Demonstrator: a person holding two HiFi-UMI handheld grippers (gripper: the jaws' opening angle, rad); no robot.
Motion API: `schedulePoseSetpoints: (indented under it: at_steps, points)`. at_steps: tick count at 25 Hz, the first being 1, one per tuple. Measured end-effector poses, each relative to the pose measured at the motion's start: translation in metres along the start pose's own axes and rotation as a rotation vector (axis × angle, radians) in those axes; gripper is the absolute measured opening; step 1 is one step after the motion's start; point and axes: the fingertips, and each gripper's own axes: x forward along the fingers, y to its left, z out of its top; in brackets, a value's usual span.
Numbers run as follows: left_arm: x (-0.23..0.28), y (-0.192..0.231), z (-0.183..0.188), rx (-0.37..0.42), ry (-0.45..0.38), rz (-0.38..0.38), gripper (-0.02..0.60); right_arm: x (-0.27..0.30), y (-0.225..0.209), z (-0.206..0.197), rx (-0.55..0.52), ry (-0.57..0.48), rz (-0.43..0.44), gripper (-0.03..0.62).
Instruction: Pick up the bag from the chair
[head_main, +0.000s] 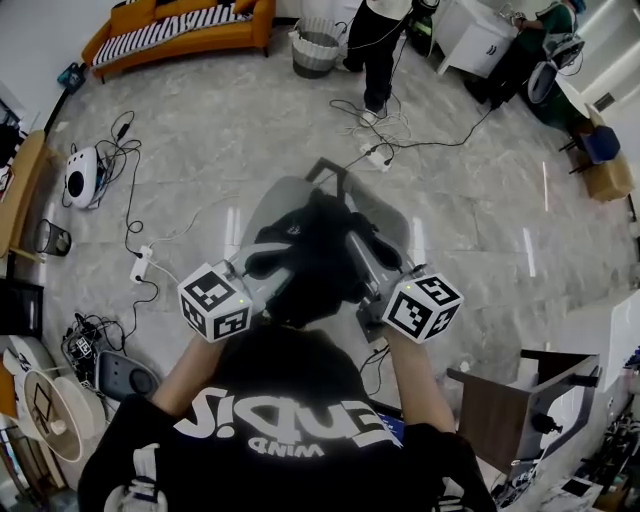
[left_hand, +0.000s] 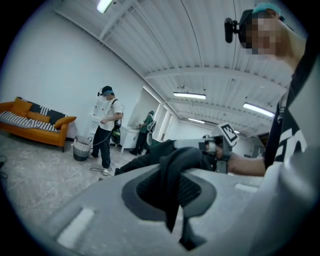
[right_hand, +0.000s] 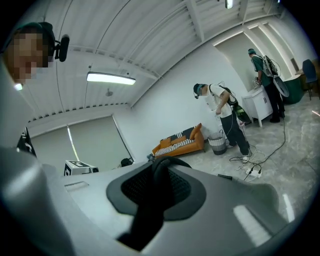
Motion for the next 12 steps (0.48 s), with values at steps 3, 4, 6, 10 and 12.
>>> schedulePoseSetpoints:
  at_steps: [3,4,6,10,12]
  points:
    - [-0.011,-0.014,-0.003,-0.005,-0.007,-0.005,0.023,-0.009,0.013,-0.005,0.005,0.003,0.009,0.051]
    - [-0.014,-0.017,-0.004,-0.012,-0.007,-0.007,0.023,-0.011,0.017,-0.007,0.009,0.000,0.013,0.051]
    - [-0.023,-0.024,-0.008,-0.022,0.001,-0.015,0.023,-0.014,0.026,-0.012,0.015,-0.007,0.017,0.051]
    - [-0.042,-0.035,-0.014,-0.026,0.010,-0.031,0.023,-0.022,0.044,-0.022,0.023,-0.021,0.000,0.051]
    - [-0.050,-0.043,-0.019,-0.023,0.011,-0.041,0.023,-0.028,0.054,-0.029,0.019,-0.033,-0.002,0.051]
